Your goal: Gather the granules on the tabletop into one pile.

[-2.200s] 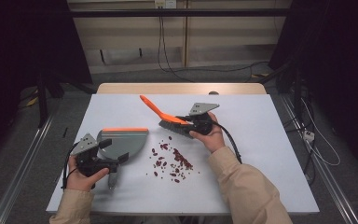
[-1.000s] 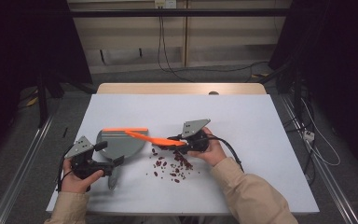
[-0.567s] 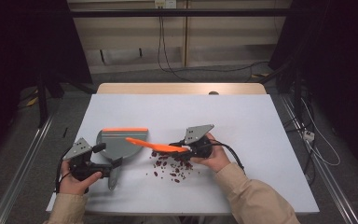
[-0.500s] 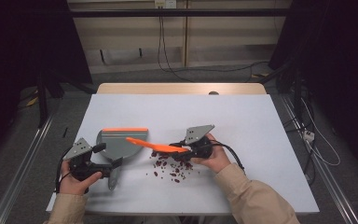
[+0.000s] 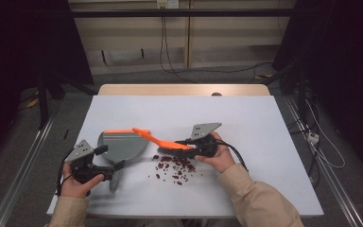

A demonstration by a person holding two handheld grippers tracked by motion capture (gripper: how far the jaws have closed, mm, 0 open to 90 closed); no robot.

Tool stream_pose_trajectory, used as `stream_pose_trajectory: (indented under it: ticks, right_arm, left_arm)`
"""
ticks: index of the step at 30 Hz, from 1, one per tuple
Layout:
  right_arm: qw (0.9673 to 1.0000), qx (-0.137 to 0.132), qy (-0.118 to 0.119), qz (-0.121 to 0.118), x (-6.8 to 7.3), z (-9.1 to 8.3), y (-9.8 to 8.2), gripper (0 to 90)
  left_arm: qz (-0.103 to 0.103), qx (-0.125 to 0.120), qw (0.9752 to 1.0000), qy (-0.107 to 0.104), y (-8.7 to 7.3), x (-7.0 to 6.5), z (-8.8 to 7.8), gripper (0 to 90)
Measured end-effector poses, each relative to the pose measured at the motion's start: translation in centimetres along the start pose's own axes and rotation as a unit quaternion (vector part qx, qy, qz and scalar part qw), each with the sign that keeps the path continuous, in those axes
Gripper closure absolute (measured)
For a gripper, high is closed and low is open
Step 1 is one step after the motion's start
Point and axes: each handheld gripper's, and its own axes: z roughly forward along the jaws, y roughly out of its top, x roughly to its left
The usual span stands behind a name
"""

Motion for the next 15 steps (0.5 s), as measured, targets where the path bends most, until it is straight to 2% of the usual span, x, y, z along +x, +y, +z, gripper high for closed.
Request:
stream_pose_trajectory:
  ticks: [4,10,12,15]
  right_arm:
    - [0.9988,0.015,-0.026,0.038,-0.66,0.05,0.34,70.8]
    - [0.9969,0.034,-0.047,0.054,-0.34,0.32,0.81,71.0]
    - [0.9958,0.036,-0.057,0.062,-0.32,0.28,0.88,71.2]
    - [0.9928,0.021,-0.069,0.095,-0.63,0.18,0.68,71.2]
  left_arm:
    - [-0.001,0.0,1.0,0.0,-0.02,0.02,0.03,5.8]
    - [0.001,0.003,1.0,0.001,-0.01,0.02,0.07,5.8]
    - [0.001,0.003,1.0,0.001,-0.02,0.01,0.07,5.8]
    - [0.002,0.002,1.0,0.001,-0.01,-0.01,0.06,5.8]
